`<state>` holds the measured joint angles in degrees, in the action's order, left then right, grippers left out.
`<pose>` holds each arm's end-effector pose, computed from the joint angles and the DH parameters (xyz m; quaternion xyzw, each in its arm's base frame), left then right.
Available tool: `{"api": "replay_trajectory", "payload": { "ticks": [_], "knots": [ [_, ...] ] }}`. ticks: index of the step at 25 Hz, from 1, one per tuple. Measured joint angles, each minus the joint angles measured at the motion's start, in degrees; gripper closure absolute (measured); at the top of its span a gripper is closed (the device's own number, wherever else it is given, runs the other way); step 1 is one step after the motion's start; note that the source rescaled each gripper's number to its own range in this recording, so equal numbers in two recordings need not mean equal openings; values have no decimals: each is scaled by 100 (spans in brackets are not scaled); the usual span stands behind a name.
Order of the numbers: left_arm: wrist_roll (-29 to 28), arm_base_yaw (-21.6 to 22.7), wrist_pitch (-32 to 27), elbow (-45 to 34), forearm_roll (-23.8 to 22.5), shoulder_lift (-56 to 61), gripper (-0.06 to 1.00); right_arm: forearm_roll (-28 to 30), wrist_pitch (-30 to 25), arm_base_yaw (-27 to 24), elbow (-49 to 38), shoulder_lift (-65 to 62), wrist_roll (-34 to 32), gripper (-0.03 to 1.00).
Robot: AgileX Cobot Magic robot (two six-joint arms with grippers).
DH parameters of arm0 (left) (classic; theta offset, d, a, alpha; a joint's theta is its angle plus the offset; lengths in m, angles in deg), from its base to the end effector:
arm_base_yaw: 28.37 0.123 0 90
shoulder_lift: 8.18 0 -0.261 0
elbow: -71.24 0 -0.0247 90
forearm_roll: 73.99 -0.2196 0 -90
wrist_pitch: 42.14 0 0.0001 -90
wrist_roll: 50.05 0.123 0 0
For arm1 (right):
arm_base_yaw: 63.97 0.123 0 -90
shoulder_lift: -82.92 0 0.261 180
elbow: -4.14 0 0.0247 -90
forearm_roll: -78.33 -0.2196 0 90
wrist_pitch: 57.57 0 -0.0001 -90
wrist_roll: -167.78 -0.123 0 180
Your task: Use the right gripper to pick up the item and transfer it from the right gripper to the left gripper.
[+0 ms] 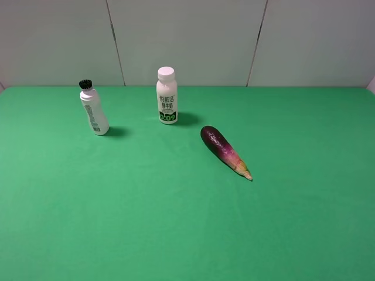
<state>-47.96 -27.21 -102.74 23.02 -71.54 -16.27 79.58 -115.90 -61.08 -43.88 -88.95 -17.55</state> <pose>0.0203 -0.0042 0.2464 0.0077 0.8520 -0.0065 0.5234 0.0222 -0.0012 0.2517 0.0181 0.8407 0.0279 0.5405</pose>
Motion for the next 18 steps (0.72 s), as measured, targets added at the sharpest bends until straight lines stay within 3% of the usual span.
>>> {"api": "replay_trajectory", "payload": {
  "ticks": [11,18],
  "knots": [
    [0,0,0,0,0,0,-4,0,-122,0,35,111,5,-3],
    [0,0,0,0,0,0,-4,-242,-322,0,586,1663,5,-3]
  ]
}}
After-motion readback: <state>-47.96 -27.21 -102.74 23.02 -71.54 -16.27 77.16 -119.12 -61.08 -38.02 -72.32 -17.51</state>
